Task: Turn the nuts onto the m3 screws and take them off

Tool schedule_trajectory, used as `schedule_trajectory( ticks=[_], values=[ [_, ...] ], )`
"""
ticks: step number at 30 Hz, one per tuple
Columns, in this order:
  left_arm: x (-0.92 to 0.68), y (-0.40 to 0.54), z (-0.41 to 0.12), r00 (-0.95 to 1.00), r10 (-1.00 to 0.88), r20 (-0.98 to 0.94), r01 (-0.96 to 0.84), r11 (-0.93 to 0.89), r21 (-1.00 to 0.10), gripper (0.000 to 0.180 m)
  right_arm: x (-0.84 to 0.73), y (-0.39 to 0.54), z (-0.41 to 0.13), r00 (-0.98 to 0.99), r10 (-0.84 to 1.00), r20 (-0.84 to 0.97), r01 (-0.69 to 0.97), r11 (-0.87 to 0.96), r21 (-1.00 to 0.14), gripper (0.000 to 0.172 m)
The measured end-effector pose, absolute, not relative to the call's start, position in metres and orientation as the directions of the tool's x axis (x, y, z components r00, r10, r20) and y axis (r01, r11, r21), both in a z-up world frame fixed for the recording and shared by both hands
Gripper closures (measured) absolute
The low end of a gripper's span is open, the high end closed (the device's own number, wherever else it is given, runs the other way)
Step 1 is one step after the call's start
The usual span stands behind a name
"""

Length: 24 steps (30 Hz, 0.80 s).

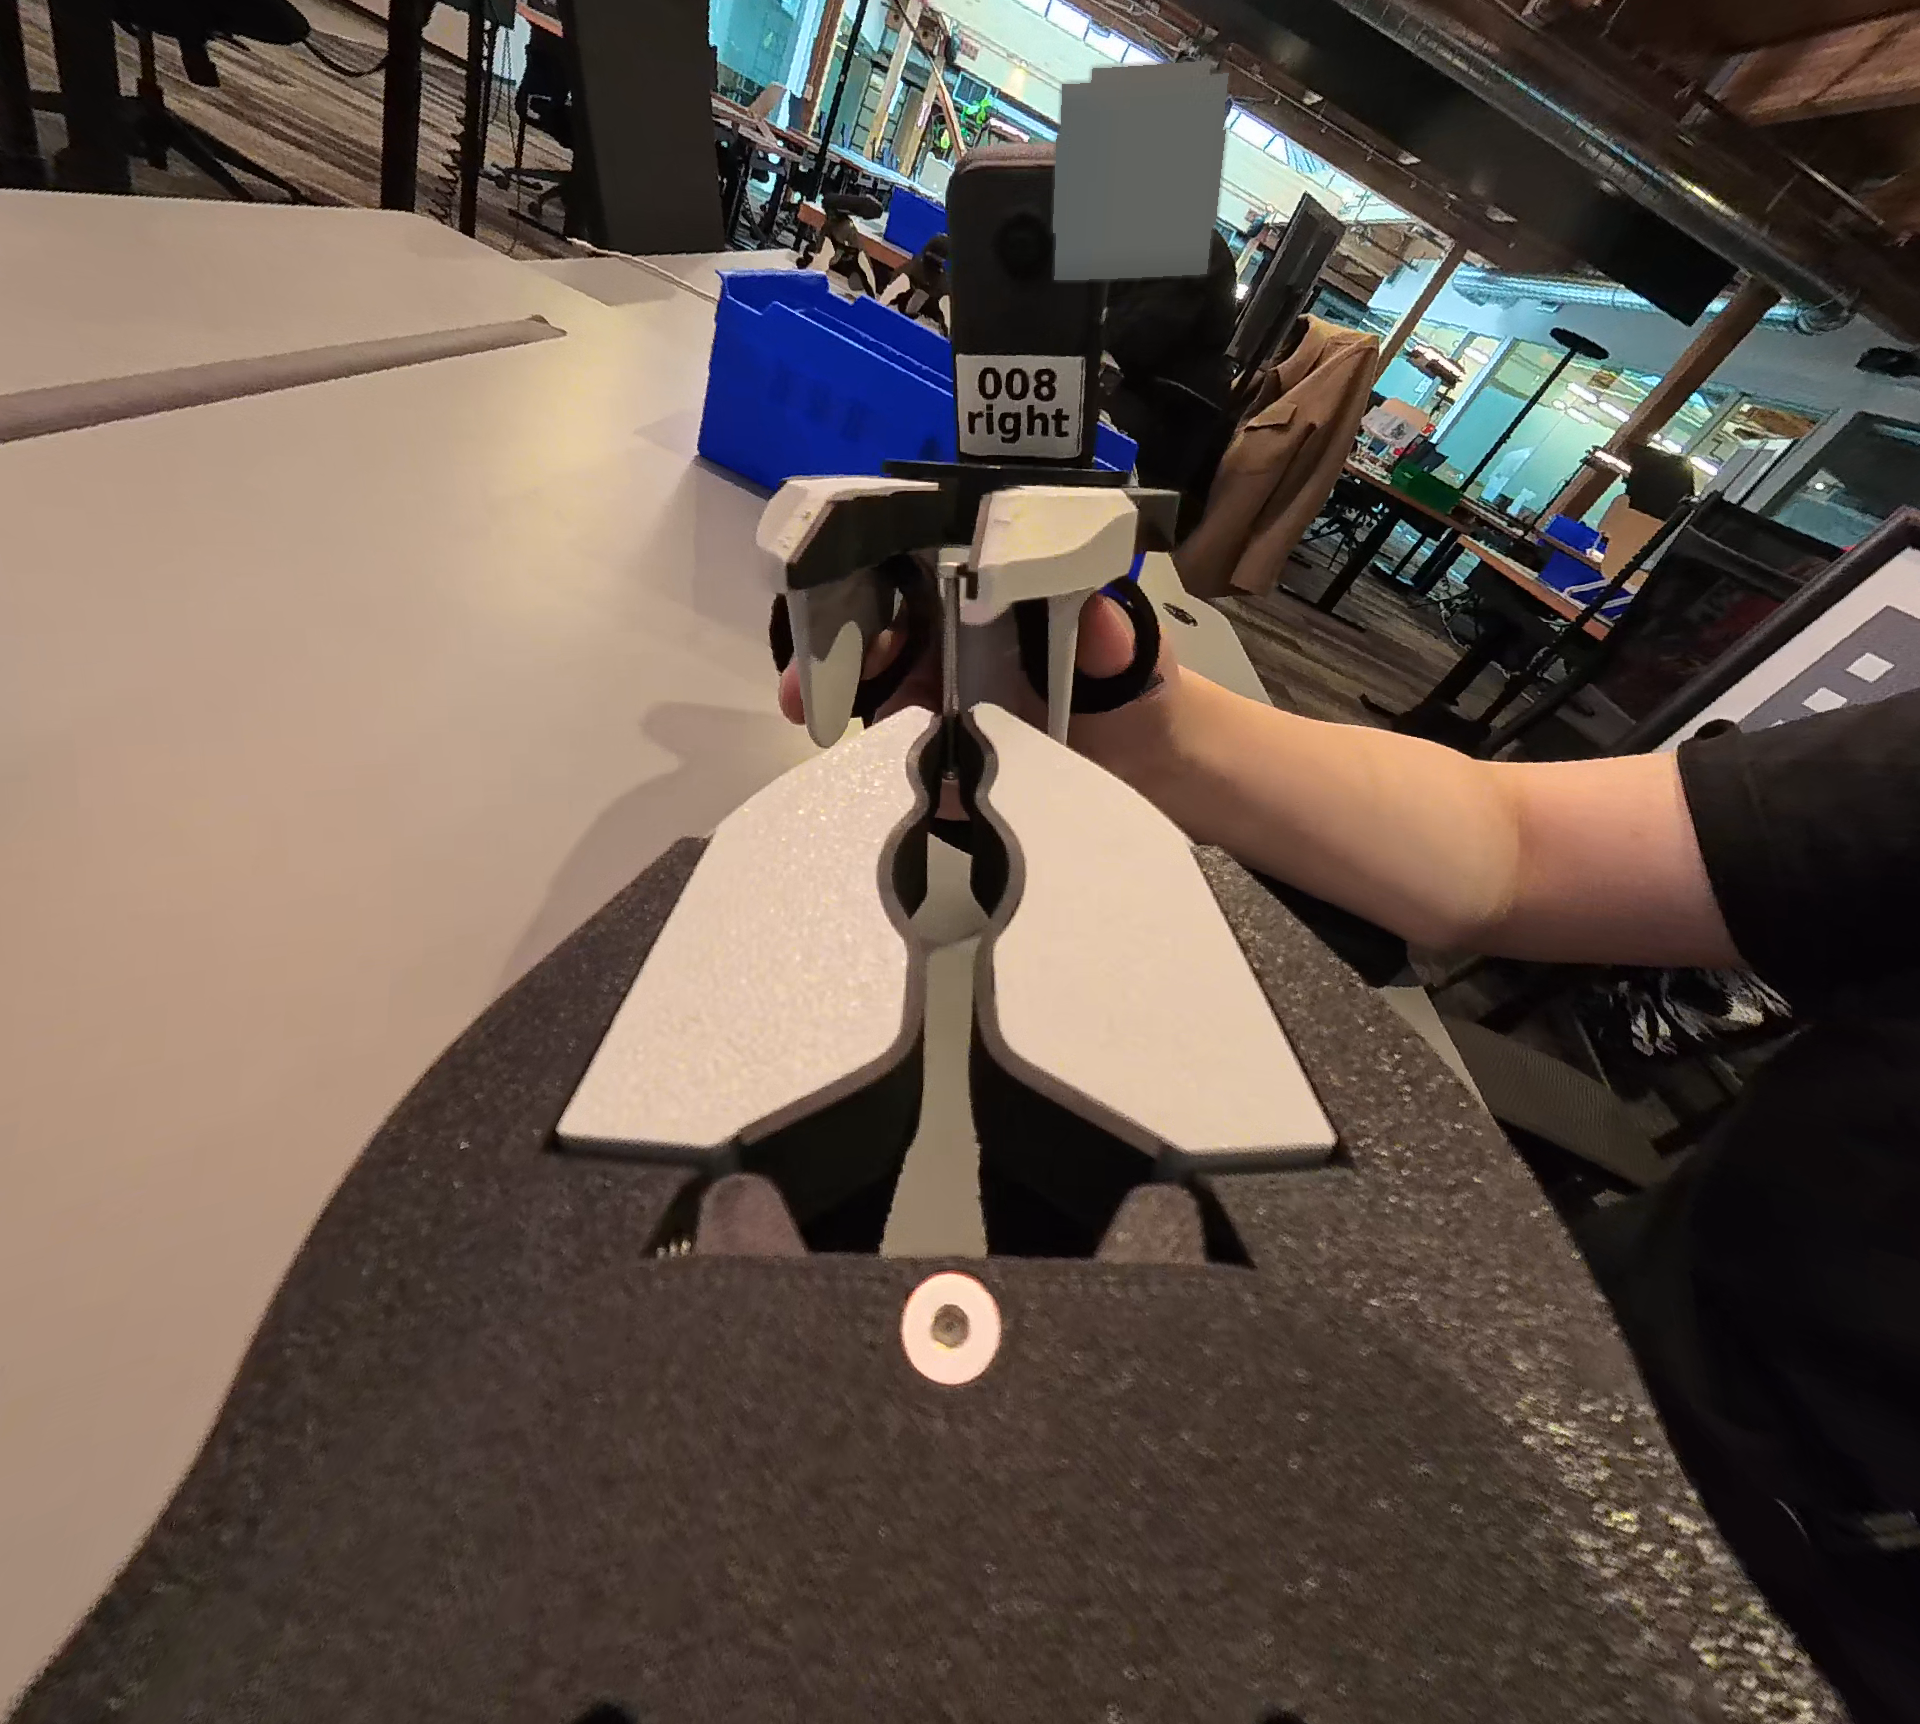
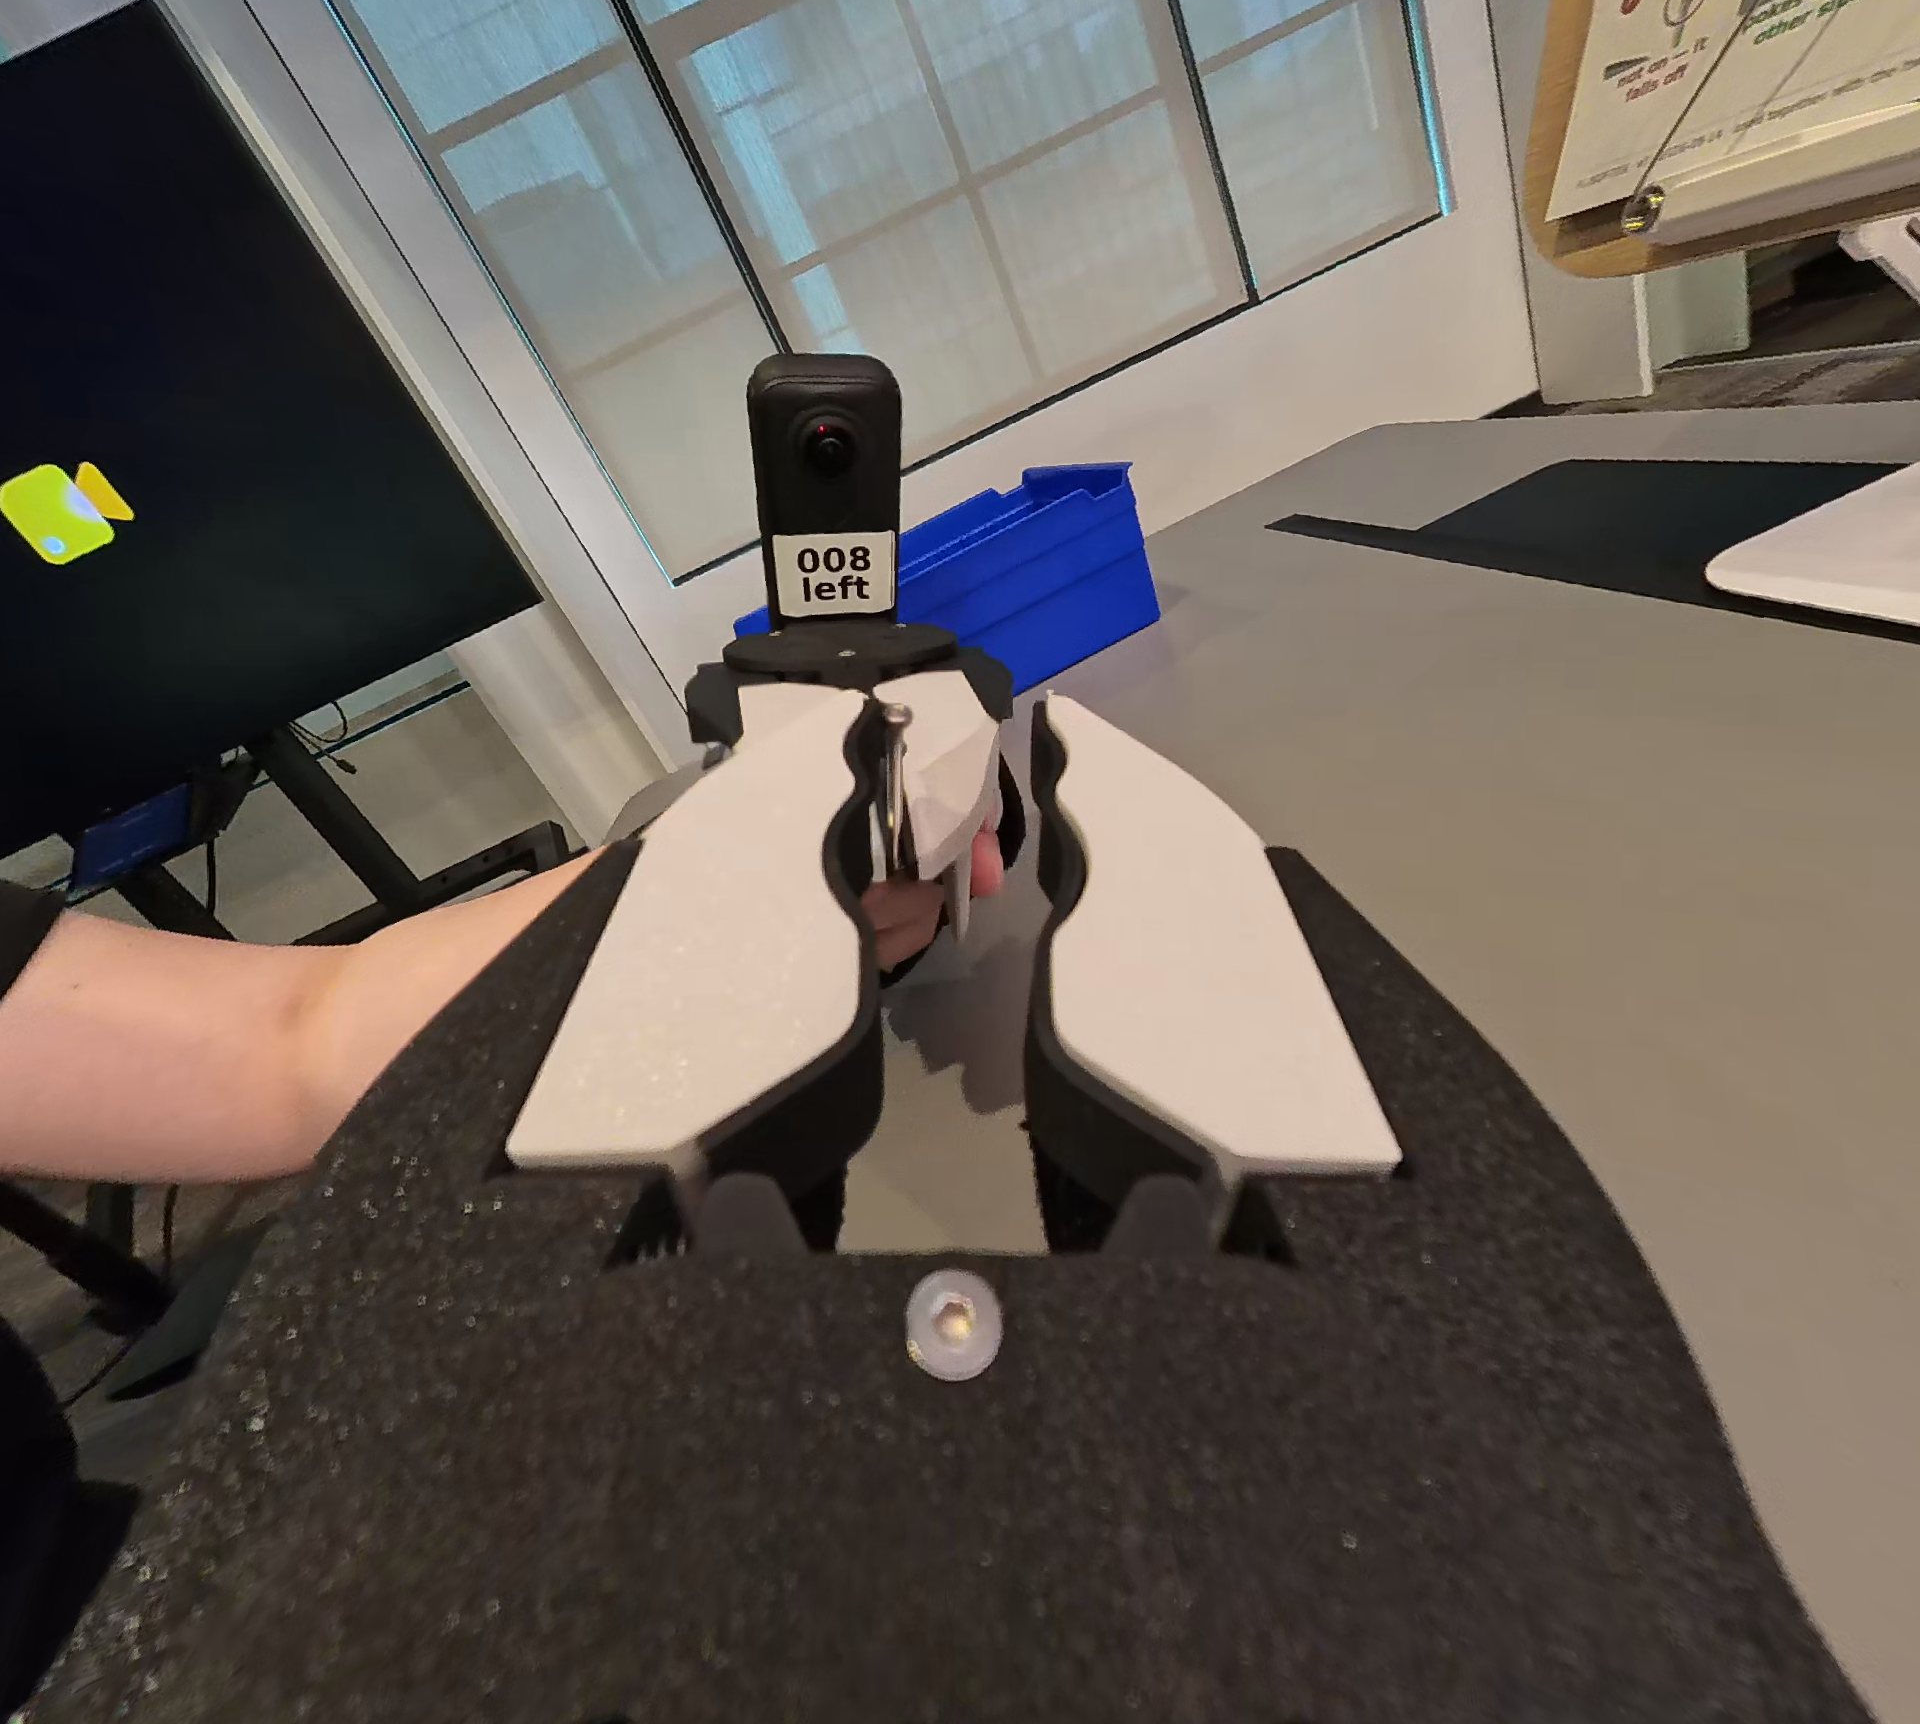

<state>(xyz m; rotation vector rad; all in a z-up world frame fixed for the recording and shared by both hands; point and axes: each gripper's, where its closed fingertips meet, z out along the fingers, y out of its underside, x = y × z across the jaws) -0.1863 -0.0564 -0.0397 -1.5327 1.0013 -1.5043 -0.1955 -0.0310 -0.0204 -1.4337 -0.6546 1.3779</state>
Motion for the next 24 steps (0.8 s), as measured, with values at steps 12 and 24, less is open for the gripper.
schedule_trajectory(
  ticks=[12,24],
  values=[
    [-0.1876,-0.0561,-0.0385,0.001,-0.911,0.413,-0.02,-0.413,-0.91,0.178,-0.1931,-0.0328,-0.0201,0.162,0.892,-0.423,-0.258,-0.375,-0.89,0.148],
    [-0.1871,-0.0578,-0.0378,-0.014,-0.907,0.421,-0.017,-0.421,-0.907,0.178,-0.1956,-0.0388,-0.017,0.103,0.895,-0.434,-0.263,-0.396,-0.88,0.155]
  ],
)
